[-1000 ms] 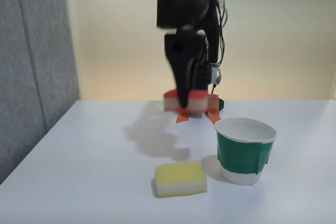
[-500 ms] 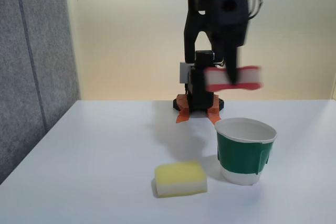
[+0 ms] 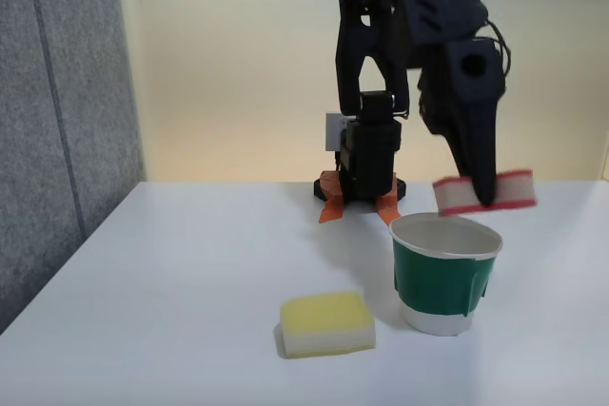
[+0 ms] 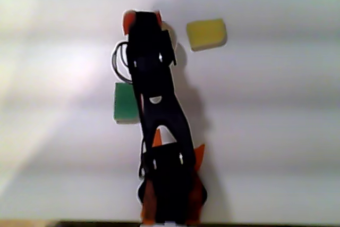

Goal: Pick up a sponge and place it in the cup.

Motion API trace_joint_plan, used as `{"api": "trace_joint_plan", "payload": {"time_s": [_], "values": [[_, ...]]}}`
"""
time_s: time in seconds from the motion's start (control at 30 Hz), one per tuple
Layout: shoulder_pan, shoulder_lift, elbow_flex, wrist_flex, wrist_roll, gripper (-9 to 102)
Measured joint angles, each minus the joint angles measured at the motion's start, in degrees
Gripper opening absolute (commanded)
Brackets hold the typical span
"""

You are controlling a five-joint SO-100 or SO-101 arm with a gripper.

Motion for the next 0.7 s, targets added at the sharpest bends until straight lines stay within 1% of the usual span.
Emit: {"api": "trace_joint_plan", "payload": {"time_s": [0.13, 0.4, 0.53, 0.57, 0.7], "values": [[1.67, 0.0, 0.44, 0.35, -0.7, 0], [4.83, 0.35, -0.26, 2.11, -6.15, 0], [6.24, 0.35, -0.26, 0.09, -7.56, 0], [6.24, 0.35, -0.26, -0.7, -7.56, 2], [5.89, 0.35, -0.26, -2.72, -8.61, 24]]}}
